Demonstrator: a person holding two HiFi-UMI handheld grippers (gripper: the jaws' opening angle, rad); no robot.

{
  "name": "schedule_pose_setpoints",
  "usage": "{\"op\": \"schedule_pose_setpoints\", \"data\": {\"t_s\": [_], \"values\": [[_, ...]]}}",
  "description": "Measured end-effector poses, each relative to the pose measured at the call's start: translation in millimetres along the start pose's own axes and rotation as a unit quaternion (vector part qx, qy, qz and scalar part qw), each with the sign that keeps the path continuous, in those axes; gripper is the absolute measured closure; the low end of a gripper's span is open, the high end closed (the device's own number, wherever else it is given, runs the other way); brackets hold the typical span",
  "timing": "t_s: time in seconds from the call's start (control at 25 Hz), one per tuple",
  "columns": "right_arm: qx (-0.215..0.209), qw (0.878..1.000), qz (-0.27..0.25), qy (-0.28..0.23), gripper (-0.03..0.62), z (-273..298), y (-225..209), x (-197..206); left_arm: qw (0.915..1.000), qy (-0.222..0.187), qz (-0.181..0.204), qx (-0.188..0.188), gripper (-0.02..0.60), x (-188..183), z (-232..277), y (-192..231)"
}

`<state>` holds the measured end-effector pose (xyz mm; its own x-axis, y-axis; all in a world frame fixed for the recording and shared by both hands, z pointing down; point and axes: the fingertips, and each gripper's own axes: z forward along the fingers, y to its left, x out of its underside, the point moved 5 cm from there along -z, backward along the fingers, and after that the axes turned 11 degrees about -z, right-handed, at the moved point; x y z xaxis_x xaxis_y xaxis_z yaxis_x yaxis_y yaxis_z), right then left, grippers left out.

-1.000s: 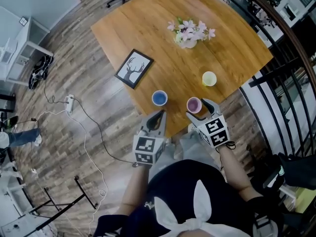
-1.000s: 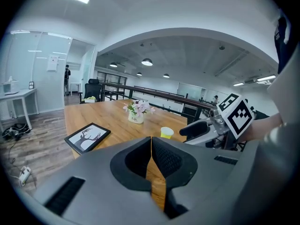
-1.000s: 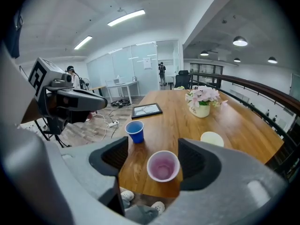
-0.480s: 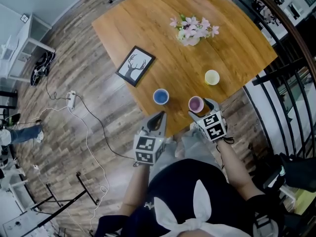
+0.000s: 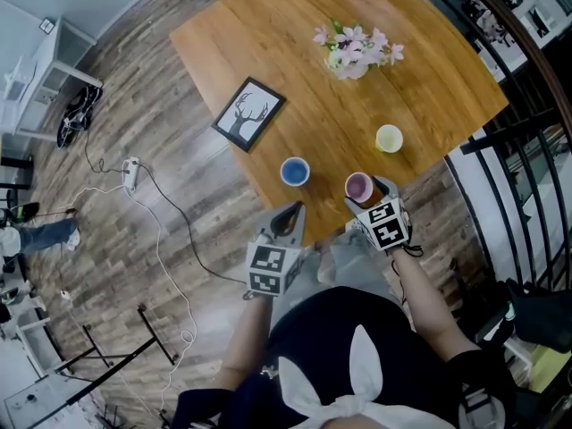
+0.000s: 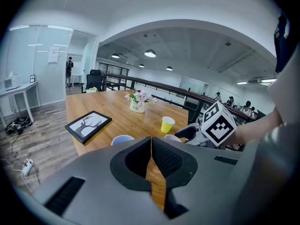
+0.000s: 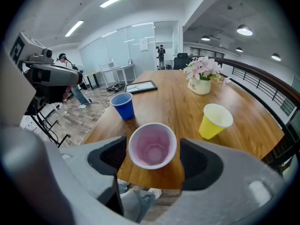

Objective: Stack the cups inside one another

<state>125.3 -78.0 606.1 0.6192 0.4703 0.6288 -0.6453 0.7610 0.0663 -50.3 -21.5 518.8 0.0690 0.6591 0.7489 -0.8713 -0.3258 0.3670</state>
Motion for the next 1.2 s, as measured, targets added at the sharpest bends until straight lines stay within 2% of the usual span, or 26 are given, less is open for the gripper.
{"op": "schedule_pose_setpoints", "data": {"t_s": [0.24, 0.36, 0.68, 0.96, 1.2], "values": [[-0.005, 1.000, -0.003, 0.005, 0.241, 4.3, 0.9, 3.1, 1.0000, 0.002, 0.001, 0.000, 0.562, 4.1, 1.7, -1.2], [-0.003, 1.000, -0.009, 0.004, 0.275, 5.1, 0.4, 3.2, 1.0000, 0.005, 0.002, -0.001, 0.561, 6.0, 0.8, -0.4], [-0.011, 1.000, -0.014, 0.005, 0.276, -0.8, 1.0, 0.6, 1.0000, 0.006, -0.003, -0.004, 0.561, 7.3, -1.2, -0.1], [-0.012, 0.999, -0.023, -0.024, 0.278, -14.9, -1.9, -19.0, 1.0000, 0.001, 0.001, -0.006, 0.561, 4.9, -5.8, -1.7], [-0.009, 0.997, -0.036, -0.069, 0.278, -39.7, -3.6, -55.1, 0.9999, -0.007, 0.000, -0.015, 0.561, 3.2, -13.6, 0.1]]}}
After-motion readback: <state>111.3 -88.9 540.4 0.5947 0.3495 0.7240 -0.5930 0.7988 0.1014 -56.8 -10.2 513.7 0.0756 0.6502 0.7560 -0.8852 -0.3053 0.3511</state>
